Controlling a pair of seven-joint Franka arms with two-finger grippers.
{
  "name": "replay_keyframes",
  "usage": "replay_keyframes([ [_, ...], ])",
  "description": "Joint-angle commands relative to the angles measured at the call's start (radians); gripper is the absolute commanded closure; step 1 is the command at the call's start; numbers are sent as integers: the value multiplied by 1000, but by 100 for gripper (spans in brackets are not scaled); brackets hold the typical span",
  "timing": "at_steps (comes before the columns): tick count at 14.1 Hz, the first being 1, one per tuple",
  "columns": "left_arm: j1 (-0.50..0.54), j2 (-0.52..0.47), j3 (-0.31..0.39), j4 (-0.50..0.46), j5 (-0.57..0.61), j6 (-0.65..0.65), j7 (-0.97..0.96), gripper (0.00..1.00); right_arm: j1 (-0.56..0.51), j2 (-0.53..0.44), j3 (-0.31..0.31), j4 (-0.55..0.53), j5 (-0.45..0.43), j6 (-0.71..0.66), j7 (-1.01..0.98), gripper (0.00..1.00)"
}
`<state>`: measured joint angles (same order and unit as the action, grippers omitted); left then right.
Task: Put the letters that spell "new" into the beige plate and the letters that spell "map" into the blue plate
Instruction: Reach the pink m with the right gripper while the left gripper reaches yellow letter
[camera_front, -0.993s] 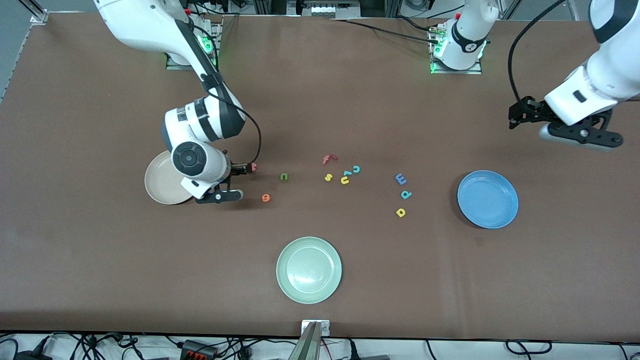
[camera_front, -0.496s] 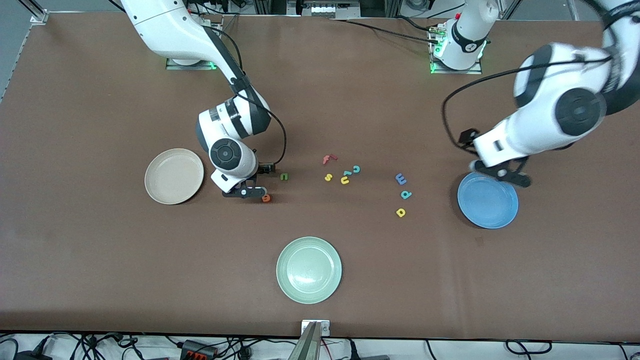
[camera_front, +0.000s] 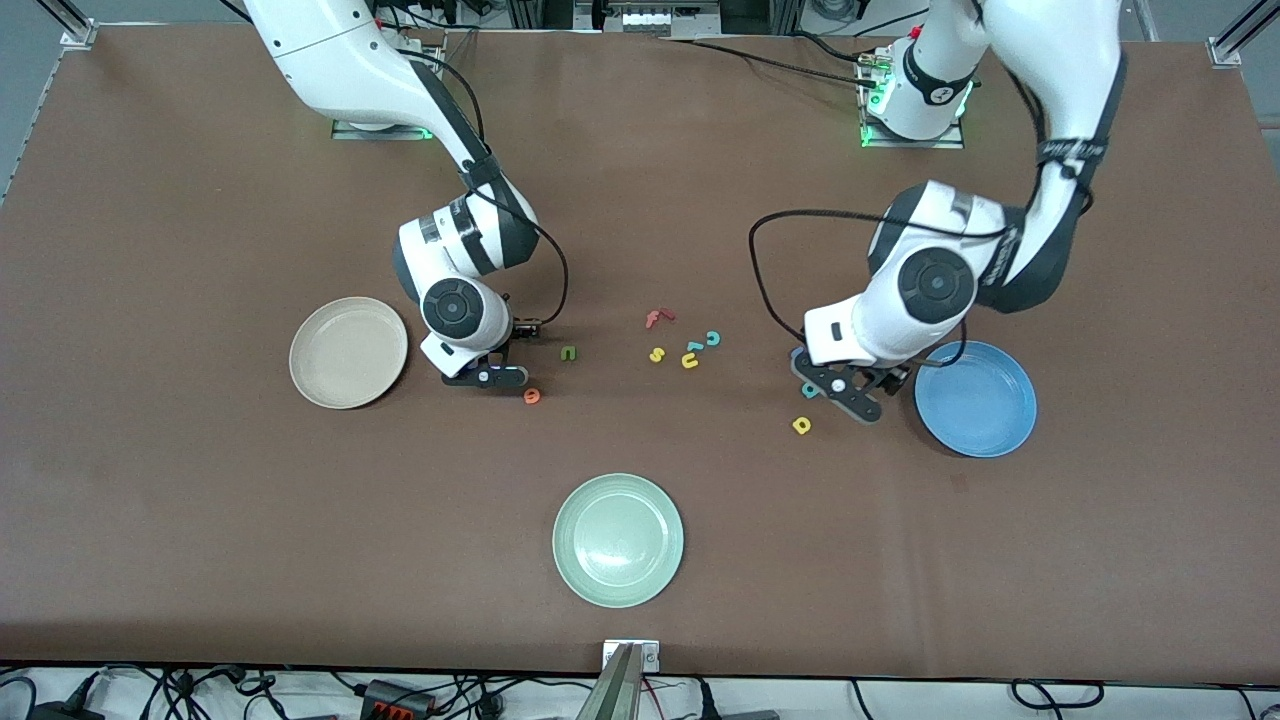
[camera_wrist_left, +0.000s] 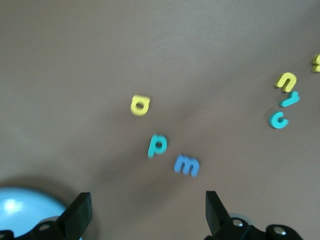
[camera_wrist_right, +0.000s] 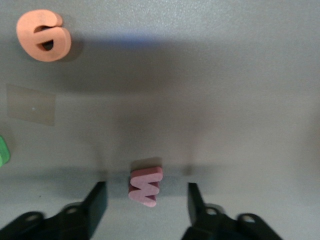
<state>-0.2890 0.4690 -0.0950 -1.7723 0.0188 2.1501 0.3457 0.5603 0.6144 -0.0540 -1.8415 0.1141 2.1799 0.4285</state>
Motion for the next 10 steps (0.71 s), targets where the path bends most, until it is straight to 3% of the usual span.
replay_keyframes([
  [1,-2,78,8,13,15,121,194,0,1,-15,-1,-19,18,24,7,37],
  [7,7,204,8,8,15,373,269,0,-2,-4,-1,-19,18,41,7,53],
  [10,7,227,8,7,15,399,272,0,-5,-4,0,-19,18,41,7,70],
])
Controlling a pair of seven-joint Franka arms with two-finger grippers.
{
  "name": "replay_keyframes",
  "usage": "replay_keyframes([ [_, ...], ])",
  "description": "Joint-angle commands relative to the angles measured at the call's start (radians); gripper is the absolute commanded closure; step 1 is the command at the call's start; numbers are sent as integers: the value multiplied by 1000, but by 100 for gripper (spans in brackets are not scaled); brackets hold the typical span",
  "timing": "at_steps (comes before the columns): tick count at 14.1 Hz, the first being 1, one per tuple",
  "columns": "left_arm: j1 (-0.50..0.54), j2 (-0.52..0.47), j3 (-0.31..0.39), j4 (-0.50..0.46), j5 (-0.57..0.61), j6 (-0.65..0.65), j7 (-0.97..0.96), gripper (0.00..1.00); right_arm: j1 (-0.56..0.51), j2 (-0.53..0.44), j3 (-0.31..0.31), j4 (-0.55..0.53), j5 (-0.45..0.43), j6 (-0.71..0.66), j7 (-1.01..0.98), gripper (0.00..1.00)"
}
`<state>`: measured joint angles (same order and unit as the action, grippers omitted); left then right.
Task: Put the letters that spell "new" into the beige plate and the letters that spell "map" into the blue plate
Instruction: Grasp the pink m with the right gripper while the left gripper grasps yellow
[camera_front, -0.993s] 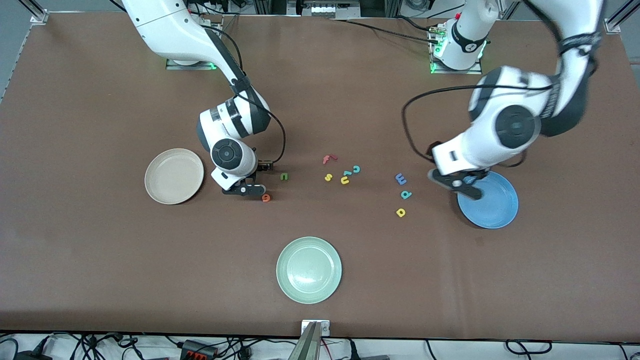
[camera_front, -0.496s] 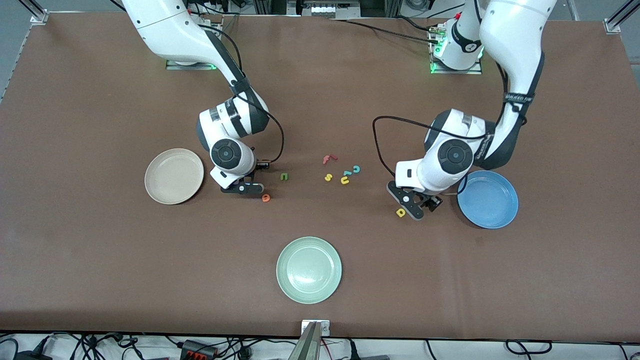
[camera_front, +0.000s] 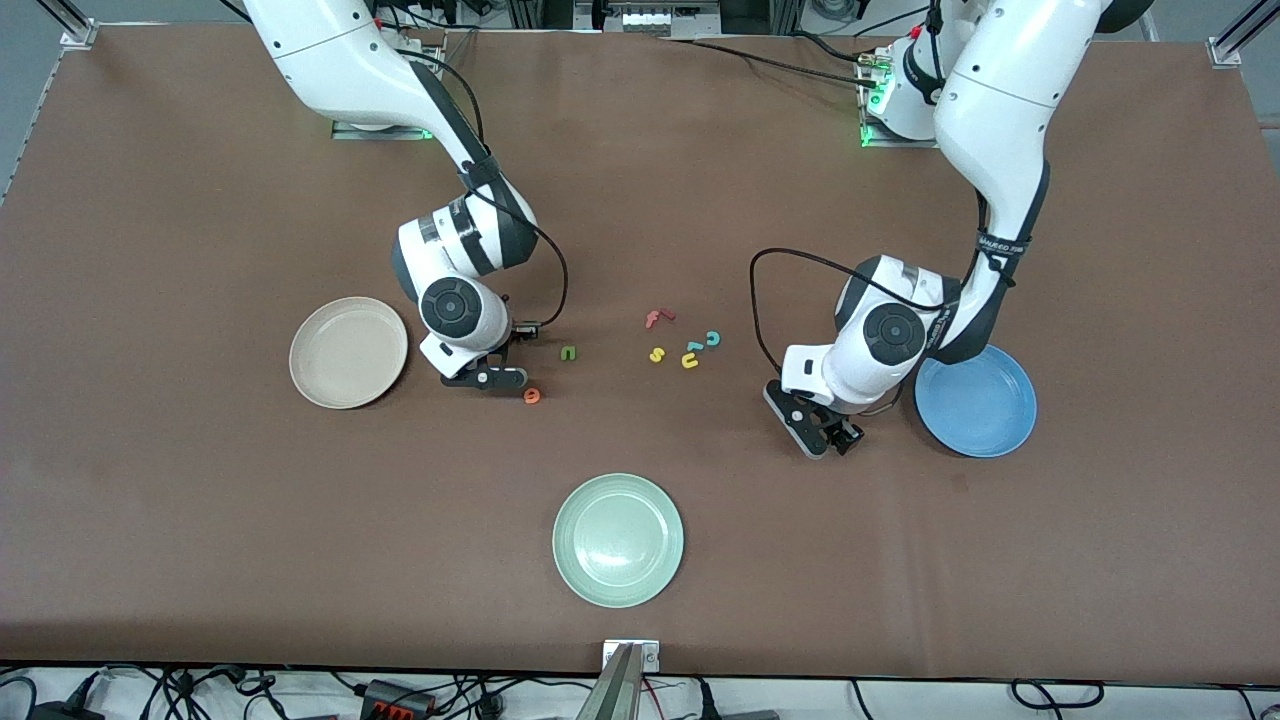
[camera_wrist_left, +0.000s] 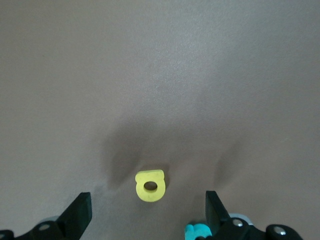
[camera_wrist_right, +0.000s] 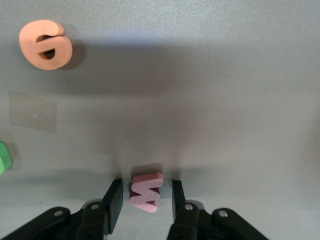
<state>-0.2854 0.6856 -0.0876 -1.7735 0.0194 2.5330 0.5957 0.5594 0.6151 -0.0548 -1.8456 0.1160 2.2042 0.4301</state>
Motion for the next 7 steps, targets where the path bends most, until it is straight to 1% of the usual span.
replay_keyframes([
  [1,3,14,0,9,14,18,23,5,-7,-6,1,-15,16,14,6,78],
  [2,3,15,0,9,14,20,23,15,-10,-12,0,-14,16,9,4,86],
  [3,2,17,0,9,14,30,23,23,-13,-23,-2,-11,16,6,4,91],
  [4,0,31,0,9,14,39,23,33,-21,-40,-3,-9,16,3,3,91],
  [5,0,34,0,9,14,41,23,45,-39,-67,-8,-6,16,-20,-4,91],
  [6,3,34,0,9,14,41,24,65,-70,-95,-10,-3,16,-53,-17,91],
  [7,5,34,0,9,14,41,26,77,-113,-121,-11,-3,7,-96,-40,91],
])
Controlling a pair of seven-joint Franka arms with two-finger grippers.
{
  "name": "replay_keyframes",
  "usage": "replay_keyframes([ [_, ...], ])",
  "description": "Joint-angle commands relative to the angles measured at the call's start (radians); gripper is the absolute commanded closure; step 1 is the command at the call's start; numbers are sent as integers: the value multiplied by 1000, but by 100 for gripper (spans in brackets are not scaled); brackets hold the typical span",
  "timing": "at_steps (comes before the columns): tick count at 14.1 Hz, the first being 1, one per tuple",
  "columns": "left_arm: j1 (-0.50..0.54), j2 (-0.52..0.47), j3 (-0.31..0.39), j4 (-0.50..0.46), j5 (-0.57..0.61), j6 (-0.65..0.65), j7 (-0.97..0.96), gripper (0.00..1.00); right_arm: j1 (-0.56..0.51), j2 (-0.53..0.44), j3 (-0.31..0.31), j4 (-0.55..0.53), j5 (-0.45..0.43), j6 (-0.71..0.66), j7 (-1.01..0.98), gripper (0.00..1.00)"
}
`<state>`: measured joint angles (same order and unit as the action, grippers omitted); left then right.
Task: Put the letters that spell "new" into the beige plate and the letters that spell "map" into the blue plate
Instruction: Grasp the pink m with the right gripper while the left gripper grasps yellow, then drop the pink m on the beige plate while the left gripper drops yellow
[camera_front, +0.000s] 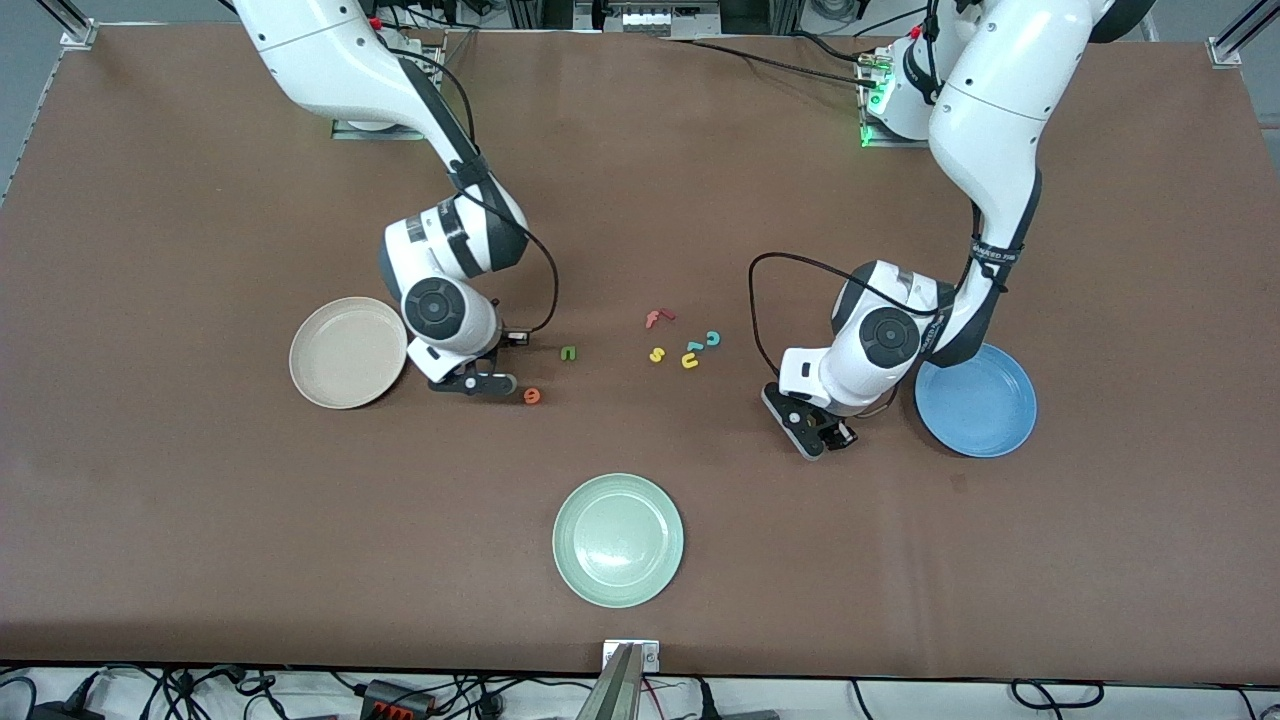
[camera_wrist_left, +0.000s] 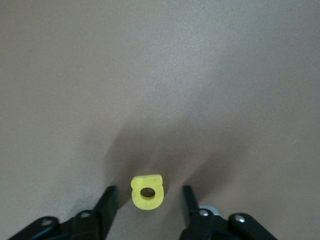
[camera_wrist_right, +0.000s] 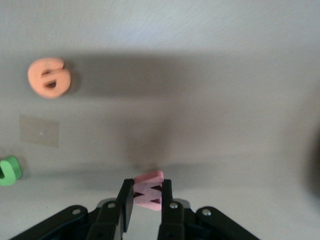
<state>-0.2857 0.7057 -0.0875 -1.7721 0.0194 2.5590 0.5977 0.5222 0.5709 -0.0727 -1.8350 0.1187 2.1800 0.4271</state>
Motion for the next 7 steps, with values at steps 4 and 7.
replay_keyframes([
  [4,22,-27,0,8,14,-23,22,95,-304,-102,-18,-21,-4,-175,-344,91],
  [7,95,-148,0,17,13,-280,5,95,-366,-102,-22,-61,-7,-177,-438,91],
])
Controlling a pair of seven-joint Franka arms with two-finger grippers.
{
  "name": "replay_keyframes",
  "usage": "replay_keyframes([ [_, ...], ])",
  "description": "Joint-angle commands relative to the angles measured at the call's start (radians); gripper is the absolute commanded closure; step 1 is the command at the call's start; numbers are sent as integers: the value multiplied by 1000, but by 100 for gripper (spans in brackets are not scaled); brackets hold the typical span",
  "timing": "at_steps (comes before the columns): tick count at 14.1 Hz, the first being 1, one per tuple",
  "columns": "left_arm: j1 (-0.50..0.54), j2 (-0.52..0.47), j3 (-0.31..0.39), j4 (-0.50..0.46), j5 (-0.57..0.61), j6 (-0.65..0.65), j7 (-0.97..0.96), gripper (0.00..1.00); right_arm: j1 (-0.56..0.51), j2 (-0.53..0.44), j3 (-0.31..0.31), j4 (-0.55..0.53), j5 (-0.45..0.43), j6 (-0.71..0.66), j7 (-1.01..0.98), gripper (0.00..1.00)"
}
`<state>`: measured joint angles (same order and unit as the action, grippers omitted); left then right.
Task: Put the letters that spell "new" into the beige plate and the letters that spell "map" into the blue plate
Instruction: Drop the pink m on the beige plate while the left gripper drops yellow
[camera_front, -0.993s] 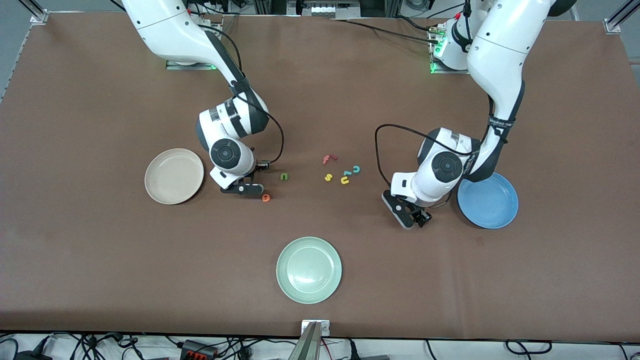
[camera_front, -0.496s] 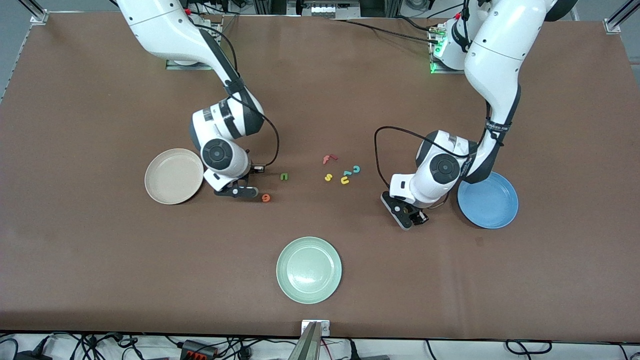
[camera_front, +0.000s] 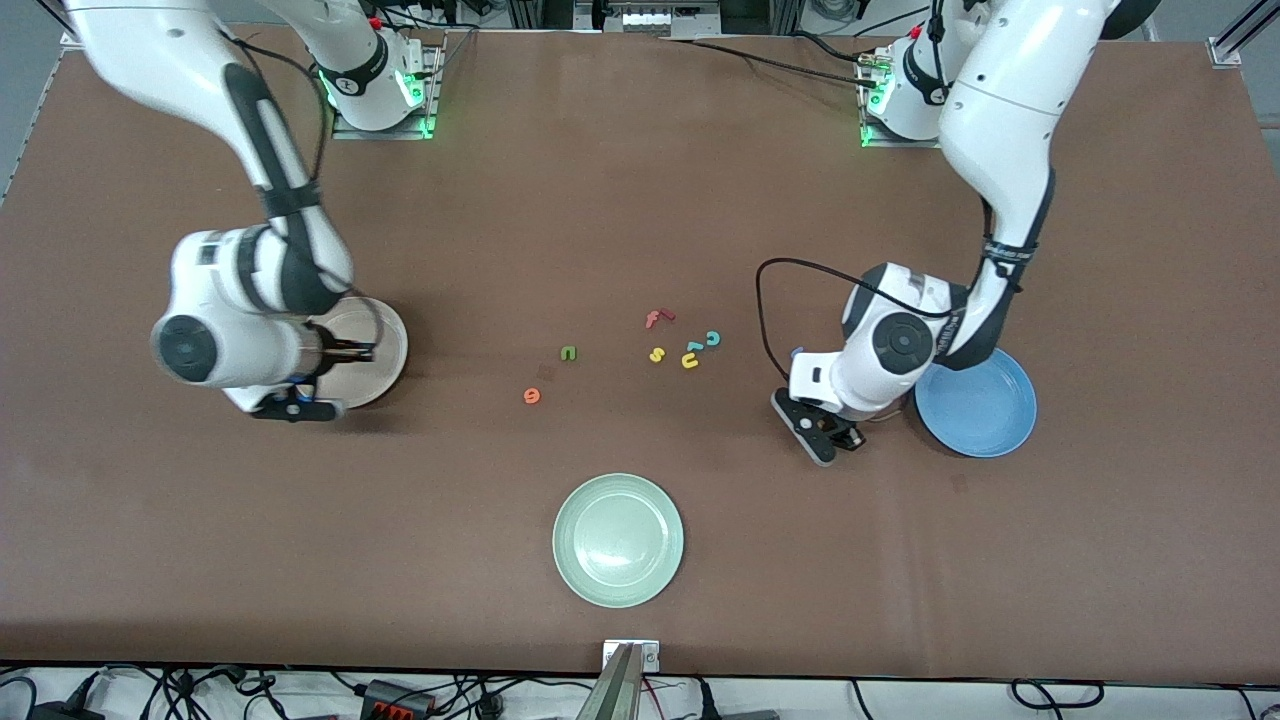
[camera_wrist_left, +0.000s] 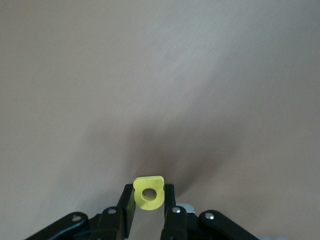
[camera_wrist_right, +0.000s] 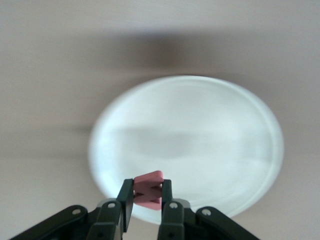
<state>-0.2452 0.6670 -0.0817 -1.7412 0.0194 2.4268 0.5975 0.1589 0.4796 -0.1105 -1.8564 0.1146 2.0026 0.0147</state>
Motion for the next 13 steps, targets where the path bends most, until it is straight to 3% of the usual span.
replay_keyframes([
  [1,82,-147,-6,-14,13,-235,-14,95,-4,-9,15,-50,-3,5,-25,91],
  [4,173,-181,10,-15,13,-379,-67,95,-2,11,15,-70,-4,48,-25,91],
  [7,240,-167,11,-76,17,-390,-70,93,-1,46,15,-70,-4,114,-25,87],
  [8,253,-165,10,-95,17,-376,-76,78,-1,62,14,-70,-4,128,-25,76],
  [9,253,-167,11,-110,17,-362,-91,74,1,63,15,-67,-3,133,-19,30],
  [10,253,-167,10,-109,19,-358,-100,32,5,53,15,-66,-3,122,-13,0],
  [11,250,-171,10,-104,19,-359,-102,0,7,24,17,-63,-3,107,-10,0],
  [13,245,-190,-4,-98,19,-370,-108,0,46,-10,25,-37,0,67,-5,0],
])
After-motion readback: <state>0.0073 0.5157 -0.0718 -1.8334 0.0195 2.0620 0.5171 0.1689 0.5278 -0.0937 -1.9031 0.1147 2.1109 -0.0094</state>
